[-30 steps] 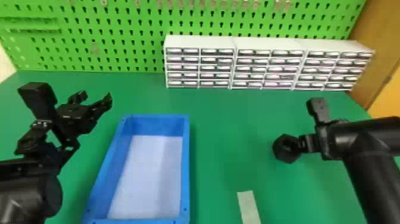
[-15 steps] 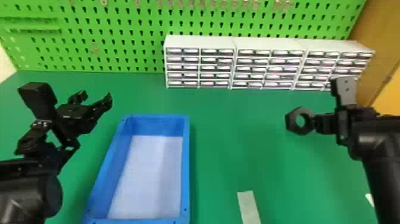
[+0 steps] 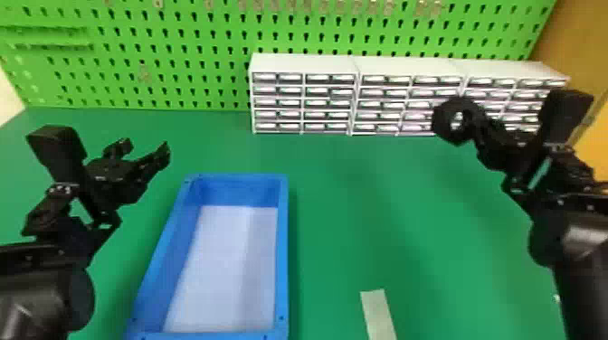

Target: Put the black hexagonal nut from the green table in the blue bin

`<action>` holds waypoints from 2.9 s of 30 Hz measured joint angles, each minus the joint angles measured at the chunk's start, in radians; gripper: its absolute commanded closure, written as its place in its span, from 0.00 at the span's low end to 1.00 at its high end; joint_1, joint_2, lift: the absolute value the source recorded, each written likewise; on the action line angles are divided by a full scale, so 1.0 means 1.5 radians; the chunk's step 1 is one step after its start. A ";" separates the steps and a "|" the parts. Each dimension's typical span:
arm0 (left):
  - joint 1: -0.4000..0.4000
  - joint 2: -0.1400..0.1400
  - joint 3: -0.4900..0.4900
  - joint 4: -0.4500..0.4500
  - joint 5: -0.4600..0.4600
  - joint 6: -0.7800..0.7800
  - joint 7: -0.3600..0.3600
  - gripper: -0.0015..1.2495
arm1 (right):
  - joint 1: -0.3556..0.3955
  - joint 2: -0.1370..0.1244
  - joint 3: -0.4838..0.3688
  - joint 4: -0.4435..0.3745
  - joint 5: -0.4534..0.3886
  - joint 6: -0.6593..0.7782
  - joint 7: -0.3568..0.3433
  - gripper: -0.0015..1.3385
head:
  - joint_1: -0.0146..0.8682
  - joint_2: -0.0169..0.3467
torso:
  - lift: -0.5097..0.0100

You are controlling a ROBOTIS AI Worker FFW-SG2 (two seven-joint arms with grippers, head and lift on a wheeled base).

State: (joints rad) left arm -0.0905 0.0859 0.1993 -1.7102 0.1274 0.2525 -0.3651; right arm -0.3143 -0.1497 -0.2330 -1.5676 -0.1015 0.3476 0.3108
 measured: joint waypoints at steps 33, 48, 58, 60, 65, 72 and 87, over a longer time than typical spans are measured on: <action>0.003 0.000 0.007 0.001 -0.005 -0.007 0.001 0.39 | -0.043 -0.082 0.421 -0.021 -0.401 -0.084 -0.004 0.69 | 0.80 0.07 | 0.79; 0.002 0.000 0.008 0.001 -0.008 -0.007 0.001 0.39 | -0.068 -0.098 0.548 -0.021 -0.437 -0.029 -0.004 0.69 | 0.80 0.07 | 0.79; 0.001 -0.001 0.006 0.001 -0.009 -0.007 0.001 0.39 | -0.076 -0.102 0.598 -0.017 -0.445 -0.020 -0.004 0.69 | 0.80 0.07 | 0.79; 0.001 -0.001 0.006 0.001 -0.009 -0.007 0.001 0.39 | -0.077 -0.101 0.601 -0.017 -0.445 -0.019 -0.004 0.69 | 0.80 0.07 | 0.79; 0.000 -0.001 0.007 0.001 -0.008 -0.007 0.001 0.39 | -0.077 -0.101 0.604 -0.015 -0.445 -0.017 -0.004 0.69 | 0.80 0.07 | 0.79; 0.000 -0.001 0.006 0.001 -0.008 -0.007 0.001 0.39 | -0.076 -0.100 0.604 -0.013 -0.441 -0.016 -0.004 0.39 | 0.80 0.07 | 0.79; 0.000 -0.001 0.005 0.001 -0.008 -0.007 0.001 0.39 | -0.073 -0.100 0.588 -0.010 -0.431 -0.010 -0.005 0.17 | 0.80 0.07 | 0.79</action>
State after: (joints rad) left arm -0.0906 0.0845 0.2071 -1.7088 0.1150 0.2424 -0.3633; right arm -0.4234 -0.2991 0.6484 -1.5831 -0.7482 0.3326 0.3039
